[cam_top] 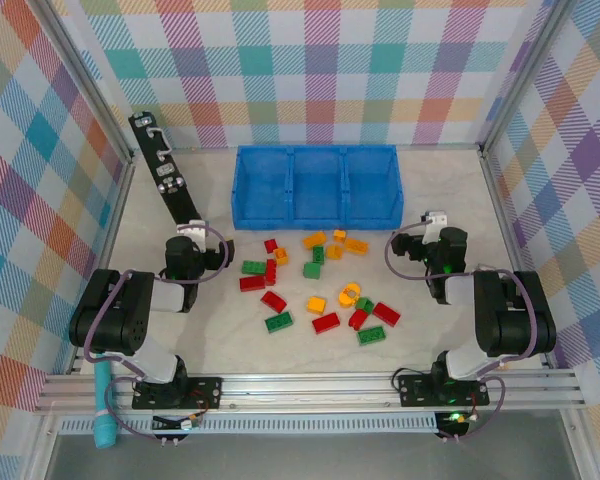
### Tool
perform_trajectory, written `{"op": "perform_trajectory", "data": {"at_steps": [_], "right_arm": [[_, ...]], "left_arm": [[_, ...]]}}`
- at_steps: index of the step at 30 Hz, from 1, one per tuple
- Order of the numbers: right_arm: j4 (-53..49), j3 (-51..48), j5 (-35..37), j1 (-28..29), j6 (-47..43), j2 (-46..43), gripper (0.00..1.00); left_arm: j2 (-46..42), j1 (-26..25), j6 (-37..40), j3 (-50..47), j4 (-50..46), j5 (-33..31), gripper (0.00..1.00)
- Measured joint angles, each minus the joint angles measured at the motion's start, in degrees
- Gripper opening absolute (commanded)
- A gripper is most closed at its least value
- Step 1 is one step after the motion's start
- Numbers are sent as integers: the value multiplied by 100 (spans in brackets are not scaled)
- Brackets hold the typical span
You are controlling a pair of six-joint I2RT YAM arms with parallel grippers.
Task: Sort the legos into containers by color
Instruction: Pick up the lego from the center of the table.
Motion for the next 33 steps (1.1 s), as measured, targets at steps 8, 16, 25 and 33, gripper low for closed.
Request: {"op": "perform_trajectory", "data": {"at_steps": [8, 16, 25, 33], "right_arm": [[-2, 0, 0, 0, 0, 0, 99], [-2, 0, 0, 0, 0, 0, 99], [-2, 0, 0, 0, 0, 0, 99], [-2, 0, 0, 0, 0, 0, 99]], "left_arm": [[0, -2, 0, 0, 2, 0, 100], [0, -2, 2, 0, 0, 0, 100], [0, 0, 0, 0, 0, 0, 100], [2, 52, -111, 144, -83, -223, 100]]}}
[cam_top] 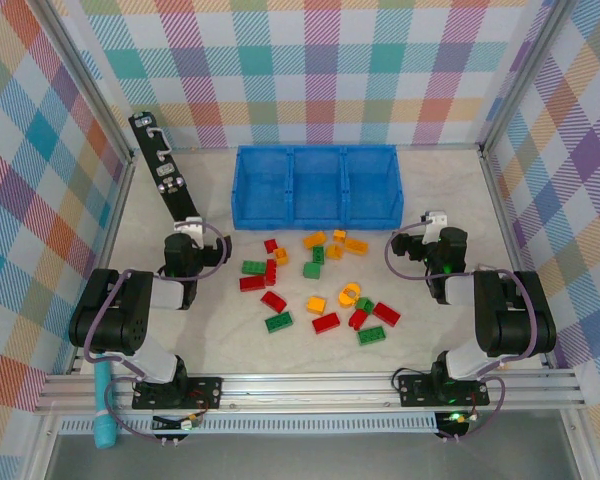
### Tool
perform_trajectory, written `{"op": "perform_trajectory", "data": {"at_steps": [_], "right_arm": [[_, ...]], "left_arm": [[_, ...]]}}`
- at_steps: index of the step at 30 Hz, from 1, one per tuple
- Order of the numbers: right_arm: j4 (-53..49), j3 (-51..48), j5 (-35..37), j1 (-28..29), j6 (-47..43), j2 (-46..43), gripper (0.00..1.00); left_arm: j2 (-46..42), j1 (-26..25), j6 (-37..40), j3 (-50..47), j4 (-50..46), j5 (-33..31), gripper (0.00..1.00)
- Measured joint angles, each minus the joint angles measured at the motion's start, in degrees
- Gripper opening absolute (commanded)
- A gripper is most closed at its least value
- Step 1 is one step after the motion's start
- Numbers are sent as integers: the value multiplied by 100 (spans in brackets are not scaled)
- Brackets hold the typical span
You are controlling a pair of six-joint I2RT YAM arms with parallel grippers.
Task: Sort the legos into containers by color
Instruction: Pick up the lego from the center of the table.
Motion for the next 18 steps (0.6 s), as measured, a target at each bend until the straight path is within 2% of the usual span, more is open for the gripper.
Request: {"op": "perform_trajectory", "data": {"at_steps": [15, 18], "right_arm": [[-7, 2, 0, 0, 0, -2, 99], [-601, 208, 0, 0, 0, -122, 99]], "left_arm": [[0, 4, -42, 17, -35, -85, 100], [-90, 4, -66, 431, -920, -201, 100]]}}
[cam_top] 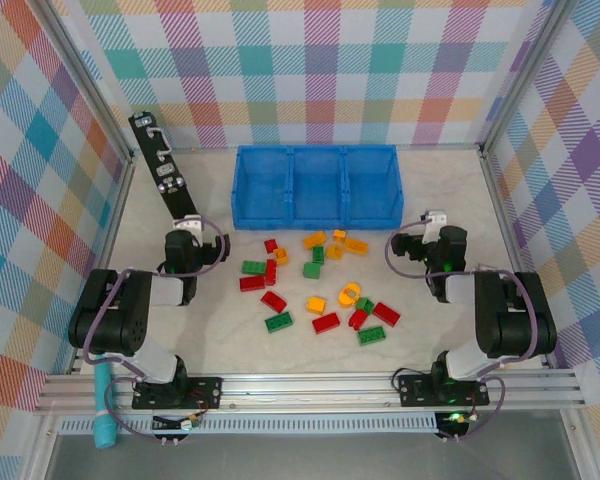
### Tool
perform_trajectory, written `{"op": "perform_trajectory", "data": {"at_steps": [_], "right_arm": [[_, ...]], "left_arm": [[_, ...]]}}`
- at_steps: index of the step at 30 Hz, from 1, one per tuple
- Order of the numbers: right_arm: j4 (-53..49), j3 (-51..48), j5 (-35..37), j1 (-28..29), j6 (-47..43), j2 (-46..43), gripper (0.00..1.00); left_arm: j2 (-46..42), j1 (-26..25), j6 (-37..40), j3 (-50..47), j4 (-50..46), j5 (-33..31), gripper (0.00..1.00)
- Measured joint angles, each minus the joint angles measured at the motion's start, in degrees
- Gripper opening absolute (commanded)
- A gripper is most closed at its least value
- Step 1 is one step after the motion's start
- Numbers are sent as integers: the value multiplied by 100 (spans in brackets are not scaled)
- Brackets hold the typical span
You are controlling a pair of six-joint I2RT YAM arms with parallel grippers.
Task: Sort the legos into containers by color
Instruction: Pick up the lego from the center of the table.
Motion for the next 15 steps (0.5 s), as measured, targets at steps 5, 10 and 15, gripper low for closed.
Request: {"op": "perform_trajectory", "data": {"at_steps": [5, 10, 15], "right_arm": [[-2194, 1307, -4, 0, 223, -669, 99], [-4249, 2776, -162, 42, 1040, -1034, 99], [-5814, 3189, -107, 485, 1812, -1143, 99]], "left_arm": [[-258, -144, 44, 1954, -2424, -66, 100], [-372, -483, 212, 3456, -3864, -94, 100], [-302, -734, 308, 4483, -4900, 2, 100]]}}
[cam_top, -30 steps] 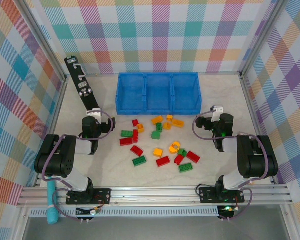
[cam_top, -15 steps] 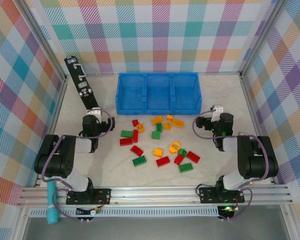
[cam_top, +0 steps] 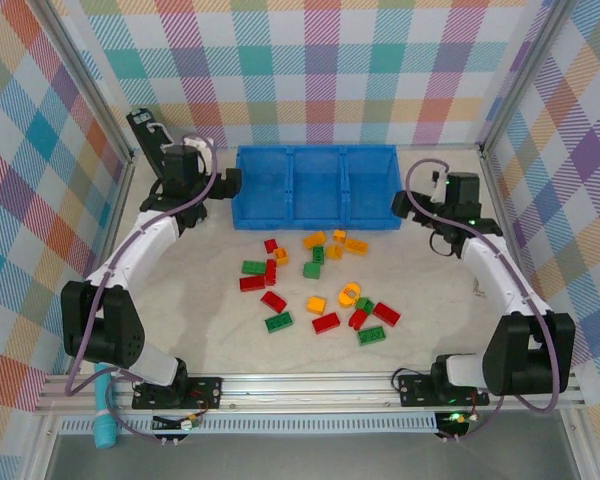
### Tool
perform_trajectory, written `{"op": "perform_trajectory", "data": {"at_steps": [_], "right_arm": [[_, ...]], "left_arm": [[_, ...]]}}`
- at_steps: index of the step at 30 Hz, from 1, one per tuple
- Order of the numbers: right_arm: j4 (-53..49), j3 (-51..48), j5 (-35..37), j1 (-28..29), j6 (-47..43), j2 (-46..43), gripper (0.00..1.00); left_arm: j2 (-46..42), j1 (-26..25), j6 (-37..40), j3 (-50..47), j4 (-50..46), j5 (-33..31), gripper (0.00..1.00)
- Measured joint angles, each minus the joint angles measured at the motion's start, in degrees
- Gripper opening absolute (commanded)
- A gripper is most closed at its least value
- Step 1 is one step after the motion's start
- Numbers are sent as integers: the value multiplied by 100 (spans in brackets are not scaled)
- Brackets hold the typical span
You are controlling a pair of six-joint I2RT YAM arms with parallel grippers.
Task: Sort the legos into containers by color
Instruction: Pick up the lego from the center of the table.
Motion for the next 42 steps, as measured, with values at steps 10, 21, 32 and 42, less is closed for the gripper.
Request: {"op": "perform_trajectory", "data": {"at_steps": [10, 21, 32, 42], "right_arm": [[-1458, 350, 17, 1143, 1801, 636, 98], [-1749, 1342, 26, 1720, 2350, 2382, 99], [-2275, 2376, 308, 1735, 1779, 3460, 98], [-2503, 2533, 459, 1768, 1322, 3818, 92]], "left_arm": [[166, -297, 142, 601, -1263, 472, 100], [-341, -326, 243, 601, -1860, 896, 100], [-632, -330, 321, 599, -2098, 931, 100], [-634, -330, 321, 599, -2190, 933, 100]]}}
